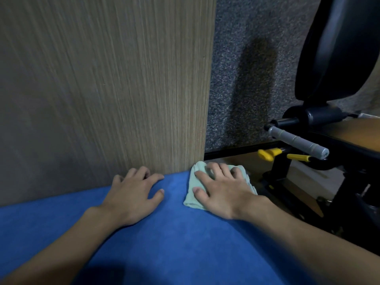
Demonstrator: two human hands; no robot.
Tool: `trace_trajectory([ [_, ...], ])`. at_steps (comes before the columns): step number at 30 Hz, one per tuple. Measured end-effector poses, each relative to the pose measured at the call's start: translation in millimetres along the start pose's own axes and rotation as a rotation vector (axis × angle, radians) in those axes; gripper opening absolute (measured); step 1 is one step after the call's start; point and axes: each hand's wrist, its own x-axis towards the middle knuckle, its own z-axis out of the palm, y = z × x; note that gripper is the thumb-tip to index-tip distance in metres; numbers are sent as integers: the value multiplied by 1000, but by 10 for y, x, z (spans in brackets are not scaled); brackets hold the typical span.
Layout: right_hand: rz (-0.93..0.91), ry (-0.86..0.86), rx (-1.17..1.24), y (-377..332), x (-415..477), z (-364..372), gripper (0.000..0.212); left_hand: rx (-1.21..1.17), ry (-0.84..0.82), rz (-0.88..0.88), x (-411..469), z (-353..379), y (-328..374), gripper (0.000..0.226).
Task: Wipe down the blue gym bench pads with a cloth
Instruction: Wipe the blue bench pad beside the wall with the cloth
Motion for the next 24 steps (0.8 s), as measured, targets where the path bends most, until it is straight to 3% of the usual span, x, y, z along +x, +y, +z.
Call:
trace_trajectory([
  [7,-163,-20,63,-429,243,51,60,-12,21,-40,-149,-51,-153,81],
  [12,-5,-97,58,-184,246,12,59,64,-20,-88,-320,-117,-351,78],
  [19,-150,-106,101,-664,359,35,60,41,-19,-112,-414,-151,-434,76],
  [24,-40,-101,75,-338,343,35,61,39,-110,-156,-492,-177,-495,71],
])
